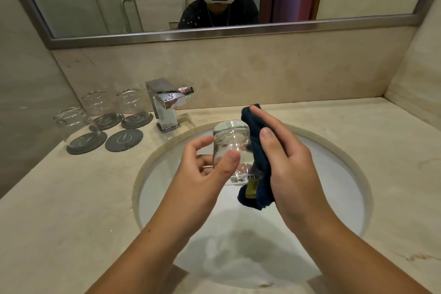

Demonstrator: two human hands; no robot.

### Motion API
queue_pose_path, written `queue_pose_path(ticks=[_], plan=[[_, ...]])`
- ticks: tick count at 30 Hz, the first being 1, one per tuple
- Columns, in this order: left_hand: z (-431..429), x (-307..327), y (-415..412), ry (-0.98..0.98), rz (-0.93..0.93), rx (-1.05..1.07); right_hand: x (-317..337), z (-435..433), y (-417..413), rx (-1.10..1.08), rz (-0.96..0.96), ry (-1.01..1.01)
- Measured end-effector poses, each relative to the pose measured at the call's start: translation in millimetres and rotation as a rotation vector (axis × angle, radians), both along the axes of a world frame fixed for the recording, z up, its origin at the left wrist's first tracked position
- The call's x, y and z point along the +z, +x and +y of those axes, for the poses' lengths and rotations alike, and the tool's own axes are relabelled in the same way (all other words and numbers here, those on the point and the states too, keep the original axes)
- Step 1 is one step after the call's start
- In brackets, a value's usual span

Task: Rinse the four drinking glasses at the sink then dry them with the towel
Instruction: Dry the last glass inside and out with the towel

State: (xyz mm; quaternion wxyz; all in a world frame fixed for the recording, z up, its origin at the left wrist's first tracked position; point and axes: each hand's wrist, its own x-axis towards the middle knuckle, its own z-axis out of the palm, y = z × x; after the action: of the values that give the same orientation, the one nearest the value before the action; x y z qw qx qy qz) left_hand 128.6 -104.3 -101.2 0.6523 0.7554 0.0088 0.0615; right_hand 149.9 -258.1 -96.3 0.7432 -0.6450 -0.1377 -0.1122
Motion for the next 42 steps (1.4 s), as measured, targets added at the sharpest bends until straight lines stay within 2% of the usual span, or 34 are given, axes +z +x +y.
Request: queue_pose_path(ticks=[3,5,11,12,14,16,21,23,26,29,35,39,40,42], plan=[[-0.4,2.5,-2.6,-0.058,0.007,-0.032,0.4,0.0,-2.5,-0.066,-0.083,-0.082],[2.2,2.4,-2.6,-0.13,0.007,-0.062,1.4,-0.9,-2.5,-0.063,-0.093,-0.059],[9.1,-0.2,0.0,-0.344,0.052,-0.258,6.9,-2.6,4.6,0.134,0.193,0.295],[8.7,-1.2,1.5,-0.335,0.062,-0.255,7.0,-2.7,5.5,0.159,0.231,0.334],[9.2,-4.2,5.4,-0.167,0.042,-0.208,6.4,-3.3,6.4,0.154,0.261,0.352],[9.7,-6.7,8.4,0.01,0.014,-0.123,4.4,-4.1,7.0,0.1,0.239,0.317],[4.0,-7.3,7.1,-0.083,-0.025,-0.033,-1.2,-4.0,1.8,-0.098,-0.012,-0.03],[-0.8,-6.7,3.1,-0.122,0.017,-0.061,-3.5,-2.4,-0.8,-0.102,-0.111,-0.156],[-3.8,-4.9,-1.0,-0.049,0.029,-0.054,-6.3,1.7,-3.8,-0.073,-0.188,-0.238],[0.5,-5.2,-1.4,-0.148,0.019,-0.059,-4.1,3.7,-2.2,-0.052,-0.142,-0.148],[0.6,0.1,-2.5,-0.376,0.007,-0.25,2.2,3.6,3.6,0.102,0.158,0.289],[-1.4,7.8,-2.0,-0.023,-0.035,-0.241,1.6,1.7,4.6,0.133,0.221,0.365],[-0.7,8.1,-0.8,0.023,-0.026,-0.214,0.5,1.4,4.9,0.112,0.201,0.336],[5.3,4.0,0.7,-0.01,-0.047,-0.168,-1.3,0.9,3.6,0.05,0.131,0.24]])
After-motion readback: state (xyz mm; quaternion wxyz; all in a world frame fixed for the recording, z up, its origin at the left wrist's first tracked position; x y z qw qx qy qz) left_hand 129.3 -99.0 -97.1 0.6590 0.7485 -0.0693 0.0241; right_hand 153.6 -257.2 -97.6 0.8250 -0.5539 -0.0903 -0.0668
